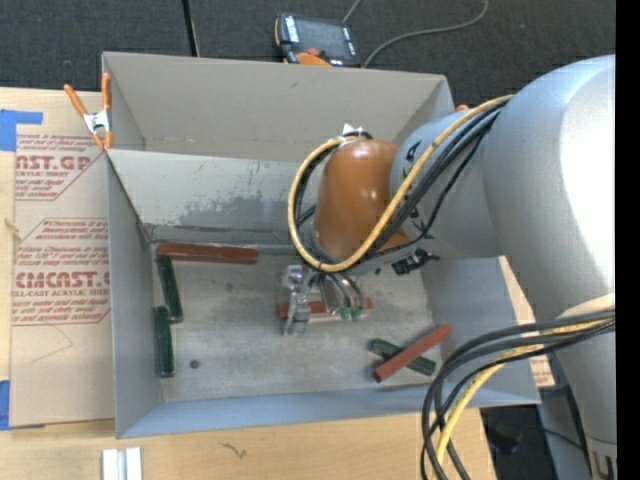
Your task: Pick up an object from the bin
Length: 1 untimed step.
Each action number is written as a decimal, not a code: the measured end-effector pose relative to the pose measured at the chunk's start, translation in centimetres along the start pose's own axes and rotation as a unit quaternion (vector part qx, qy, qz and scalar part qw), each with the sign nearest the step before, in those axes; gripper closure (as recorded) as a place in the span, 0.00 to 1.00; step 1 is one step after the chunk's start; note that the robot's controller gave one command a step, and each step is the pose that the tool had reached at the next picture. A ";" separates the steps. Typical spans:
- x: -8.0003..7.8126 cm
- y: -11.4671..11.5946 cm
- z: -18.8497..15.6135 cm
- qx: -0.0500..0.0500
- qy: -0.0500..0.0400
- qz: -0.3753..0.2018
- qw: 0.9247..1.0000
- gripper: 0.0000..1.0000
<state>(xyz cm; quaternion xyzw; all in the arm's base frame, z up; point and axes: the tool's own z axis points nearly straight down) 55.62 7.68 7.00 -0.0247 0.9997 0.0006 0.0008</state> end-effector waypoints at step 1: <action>2.2 2.0 -15.5 0.000 -0.004 -0.028 1.000 1.00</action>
Offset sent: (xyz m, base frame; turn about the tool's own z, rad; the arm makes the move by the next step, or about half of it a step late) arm -0.0248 0.0178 0.1507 -0.0570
